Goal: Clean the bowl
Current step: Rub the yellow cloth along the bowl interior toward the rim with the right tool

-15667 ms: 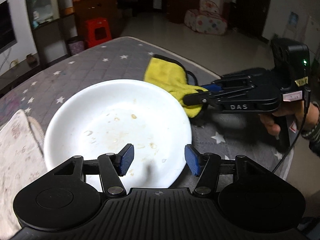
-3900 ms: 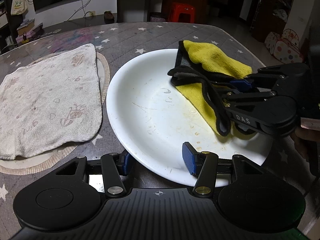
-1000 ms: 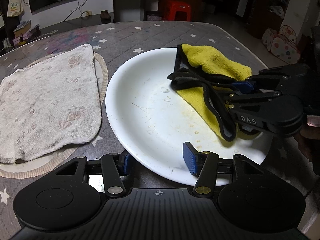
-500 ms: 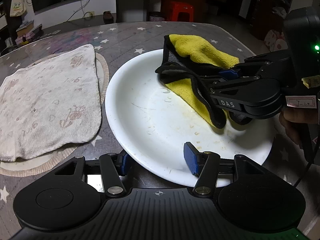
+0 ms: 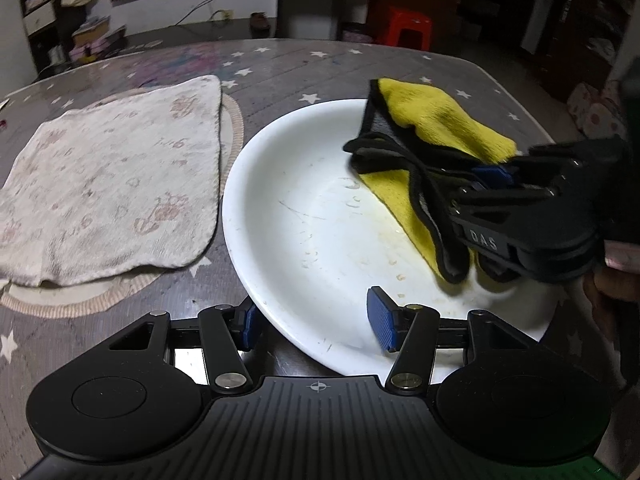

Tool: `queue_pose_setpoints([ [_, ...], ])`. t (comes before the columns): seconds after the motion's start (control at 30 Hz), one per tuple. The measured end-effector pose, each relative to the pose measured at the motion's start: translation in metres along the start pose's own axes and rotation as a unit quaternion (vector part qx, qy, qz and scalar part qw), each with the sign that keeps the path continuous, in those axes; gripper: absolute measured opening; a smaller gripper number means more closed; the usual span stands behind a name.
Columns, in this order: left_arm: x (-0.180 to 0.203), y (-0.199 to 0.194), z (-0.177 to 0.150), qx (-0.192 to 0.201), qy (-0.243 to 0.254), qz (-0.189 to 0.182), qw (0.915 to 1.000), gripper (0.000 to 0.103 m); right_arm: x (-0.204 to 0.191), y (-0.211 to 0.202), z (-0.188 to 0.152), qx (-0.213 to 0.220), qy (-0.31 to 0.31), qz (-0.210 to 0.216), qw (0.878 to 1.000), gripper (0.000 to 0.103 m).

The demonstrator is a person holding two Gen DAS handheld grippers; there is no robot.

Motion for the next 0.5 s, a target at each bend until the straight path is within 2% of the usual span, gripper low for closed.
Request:
queue_pose_setpoints([
  [0.27,-0.001,-0.004,-0.001,-0.011,-0.035,-0.001,0.9993,0.054,-0.002,-0.009,-0.008,-0.001,-0.002,0.002,1.000,0.025],
  [0.5,-0.002,-0.006,-0.003,-0.008,-0.053,0.007,0.9985,0.040,-0.005,-0.016,-0.013,-0.003,-0.005,0.006,1.000,0.025],
])
Point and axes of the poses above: each gripper's, at about its wrist camera, not at the fingertips, and y roughly the way its jaws point, x to its right, z to its top, the point moved 1 cm from there along y, roughly the way its jaws point, and after that the axes turned 2 degrees about y, right-handed, at the moved point
